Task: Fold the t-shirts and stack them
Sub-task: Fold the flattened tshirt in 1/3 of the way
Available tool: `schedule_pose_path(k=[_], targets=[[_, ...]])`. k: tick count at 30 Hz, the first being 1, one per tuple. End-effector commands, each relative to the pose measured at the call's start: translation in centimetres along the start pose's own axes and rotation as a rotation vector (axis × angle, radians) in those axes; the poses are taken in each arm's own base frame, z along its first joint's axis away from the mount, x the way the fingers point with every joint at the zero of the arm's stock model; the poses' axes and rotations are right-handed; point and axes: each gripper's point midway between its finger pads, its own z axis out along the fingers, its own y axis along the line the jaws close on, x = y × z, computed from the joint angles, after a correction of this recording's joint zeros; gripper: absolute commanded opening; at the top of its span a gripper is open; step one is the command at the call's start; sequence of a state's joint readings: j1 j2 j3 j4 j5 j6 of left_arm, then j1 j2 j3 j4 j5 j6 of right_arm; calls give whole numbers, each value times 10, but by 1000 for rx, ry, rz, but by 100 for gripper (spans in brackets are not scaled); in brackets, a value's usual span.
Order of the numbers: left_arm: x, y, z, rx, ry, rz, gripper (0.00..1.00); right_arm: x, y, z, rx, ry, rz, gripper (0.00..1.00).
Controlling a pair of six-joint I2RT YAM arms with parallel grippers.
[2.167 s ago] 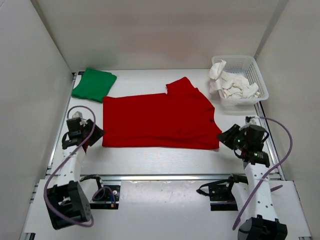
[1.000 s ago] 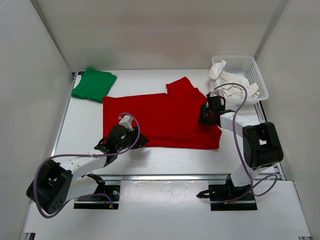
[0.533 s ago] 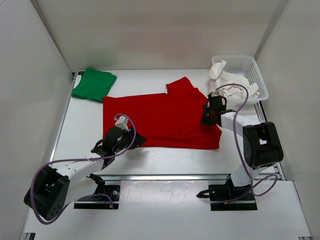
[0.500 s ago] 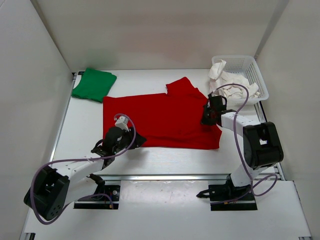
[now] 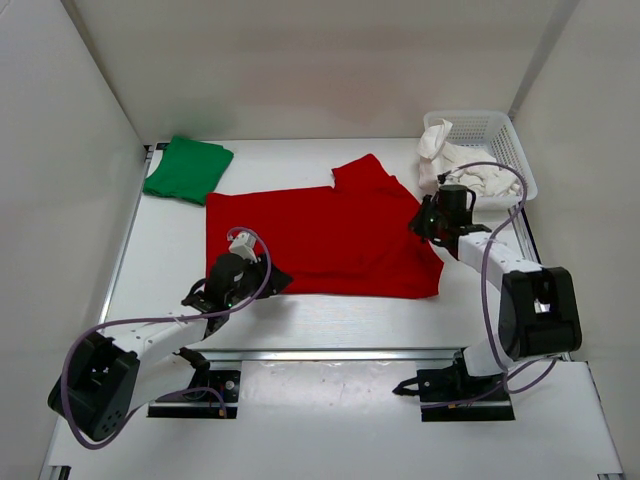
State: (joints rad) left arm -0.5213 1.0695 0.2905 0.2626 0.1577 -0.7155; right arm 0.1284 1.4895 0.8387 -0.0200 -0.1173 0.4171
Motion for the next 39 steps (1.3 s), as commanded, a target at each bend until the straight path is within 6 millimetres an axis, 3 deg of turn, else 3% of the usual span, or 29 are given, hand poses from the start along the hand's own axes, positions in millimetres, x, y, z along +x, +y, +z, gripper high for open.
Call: schedule_pose_path(k=[1, 2, 3, 4, 7, 10, 11, 16, 19, 21, 22, 23, 28, 32, 34, 35, 39], targets=[[-7, -2, -3, 16, -32, 2, 47, -25, 6, -3, -54, -106, 39, 0], [-7, -1, -3, 12, -32, 1, 47, -27, 2, 1, -45, -102, 47, 0], [-5, 1, -3, 10, -24, -4, 47, -14, -4, 8, -32, -49, 61, 0], [-5, 0, -3, 14, -21, -7, 47, -19, -1, 9, -41, -49, 62, 0], [-4, 0, -2, 10, -18, -5, 47, -7, -6, 25, -33, 10, 83, 3], [-11, 2, -4, 5, -40, 1, 47, -5, -9, 28, 18, 45, 89, 19], [-7, 6, -5, -5, -27, -10, 47, -13, -9, 24, 42, 30, 66, 20], [-16, 6, -7, -7, -56, -6, 47, -31, 25, 5, 92, -72, -113, 23], [-13, 6, -7, -7, -48, -11, 47, -10, 59, 5, 16, -1, -229, 15], [-14, 6, -8, -1, -54, -4, 47, 9, 83, 9, -31, 65, -328, 17], [-14, 5, -8, 2, -52, -9, 48, 25, 73, 13, 15, 119, -358, 20], [-14, 5, -8, 3, -56, -12, 48, 34, 79, 15, 23, 149, -416, 22], [-13, 1, -7, 22, -58, -8, 48, 61, 90, 24, 45, 248, -583, 30], [-10, 2, -6, 26, -47, -13, 48, 64, 91, 31, 104, 281, -688, 31], [-13, 2, -8, 27, -59, -22, 47, 64, 101, 35, 94, 290, -733, 31], [-11, 5, -8, 20, -54, -27, 47, 70, 94, 38, 121, 314, -752, 30], [-14, 6, -10, 23, -64, -26, 47, 79, 102, 40, 112, 330, -784, 28]])
